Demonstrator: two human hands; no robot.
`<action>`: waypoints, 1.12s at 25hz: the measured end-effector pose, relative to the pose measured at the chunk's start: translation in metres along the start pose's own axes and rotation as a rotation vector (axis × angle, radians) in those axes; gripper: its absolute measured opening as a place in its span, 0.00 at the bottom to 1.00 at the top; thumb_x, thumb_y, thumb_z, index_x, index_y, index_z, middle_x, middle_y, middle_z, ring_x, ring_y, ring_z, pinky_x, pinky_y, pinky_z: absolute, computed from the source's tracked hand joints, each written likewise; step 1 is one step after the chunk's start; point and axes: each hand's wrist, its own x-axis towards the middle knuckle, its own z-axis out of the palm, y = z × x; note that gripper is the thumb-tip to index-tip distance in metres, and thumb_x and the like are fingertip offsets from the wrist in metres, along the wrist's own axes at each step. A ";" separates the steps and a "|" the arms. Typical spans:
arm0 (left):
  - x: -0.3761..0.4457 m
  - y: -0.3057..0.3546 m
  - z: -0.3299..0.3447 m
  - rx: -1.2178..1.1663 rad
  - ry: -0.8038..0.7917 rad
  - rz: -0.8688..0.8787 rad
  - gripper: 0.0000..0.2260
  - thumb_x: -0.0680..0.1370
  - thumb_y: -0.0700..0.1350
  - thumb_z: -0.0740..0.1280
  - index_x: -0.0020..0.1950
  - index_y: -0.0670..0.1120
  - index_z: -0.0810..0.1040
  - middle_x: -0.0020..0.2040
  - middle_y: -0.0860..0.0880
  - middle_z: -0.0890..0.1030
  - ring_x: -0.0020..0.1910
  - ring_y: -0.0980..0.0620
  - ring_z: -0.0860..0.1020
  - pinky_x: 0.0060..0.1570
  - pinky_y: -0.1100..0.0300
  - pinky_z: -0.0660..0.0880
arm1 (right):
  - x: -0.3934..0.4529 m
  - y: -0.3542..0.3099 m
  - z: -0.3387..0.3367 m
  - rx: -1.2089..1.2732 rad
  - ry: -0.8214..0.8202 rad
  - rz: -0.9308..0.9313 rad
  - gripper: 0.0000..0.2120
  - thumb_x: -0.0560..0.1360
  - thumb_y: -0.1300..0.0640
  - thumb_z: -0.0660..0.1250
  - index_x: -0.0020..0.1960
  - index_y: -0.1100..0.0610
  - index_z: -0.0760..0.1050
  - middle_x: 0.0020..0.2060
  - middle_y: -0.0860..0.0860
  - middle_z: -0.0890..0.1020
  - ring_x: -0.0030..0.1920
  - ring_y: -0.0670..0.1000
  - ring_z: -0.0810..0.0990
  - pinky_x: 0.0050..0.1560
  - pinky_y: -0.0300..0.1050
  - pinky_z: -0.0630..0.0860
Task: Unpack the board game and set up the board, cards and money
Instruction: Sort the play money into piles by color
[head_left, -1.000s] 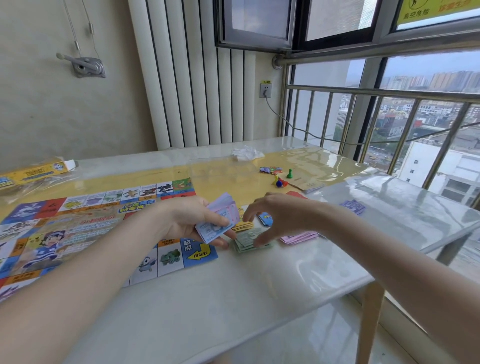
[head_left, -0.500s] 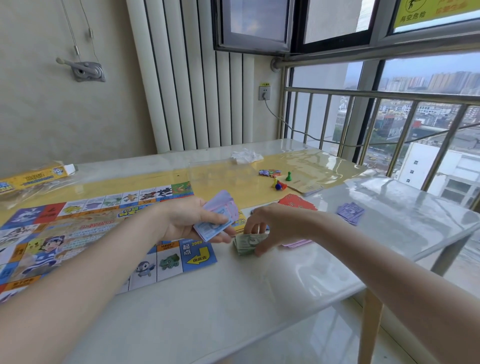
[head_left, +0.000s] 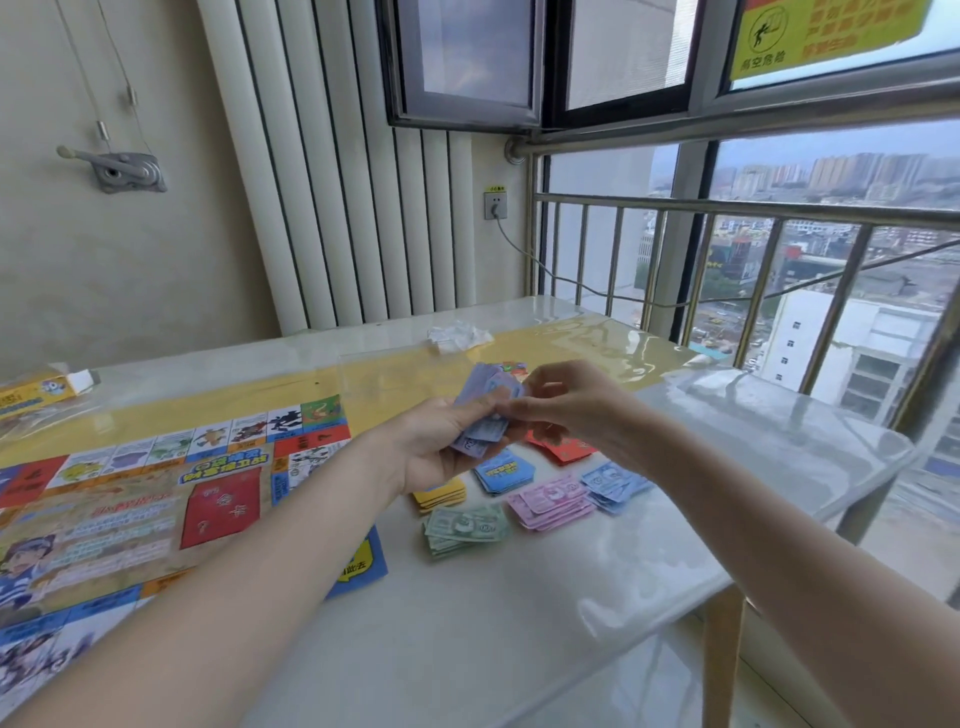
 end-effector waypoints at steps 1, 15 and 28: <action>0.004 -0.002 0.004 0.011 -0.004 -0.004 0.08 0.77 0.43 0.64 0.43 0.39 0.76 0.33 0.45 0.81 0.27 0.56 0.80 0.25 0.68 0.75 | -0.001 0.004 -0.005 0.015 -0.001 0.009 0.08 0.70 0.61 0.71 0.38 0.62 0.73 0.34 0.58 0.78 0.30 0.50 0.73 0.30 0.40 0.69; 0.023 0.002 0.014 0.197 -0.136 0.024 0.06 0.78 0.35 0.61 0.51 0.38 0.76 0.38 0.44 0.83 0.34 0.53 0.82 0.37 0.63 0.81 | 0.005 0.030 -0.031 0.265 0.103 0.073 0.06 0.73 0.68 0.66 0.49 0.68 0.77 0.36 0.57 0.79 0.32 0.48 0.77 0.34 0.34 0.77; 0.039 -0.016 0.040 0.335 0.112 0.072 0.06 0.78 0.32 0.62 0.43 0.41 0.73 0.38 0.43 0.77 0.33 0.51 0.77 0.26 0.65 0.76 | -0.020 0.078 -0.055 -0.312 0.351 0.244 0.09 0.68 0.65 0.69 0.49 0.60 0.77 0.36 0.55 0.76 0.35 0.51 0.75 0.31 0.39 0.69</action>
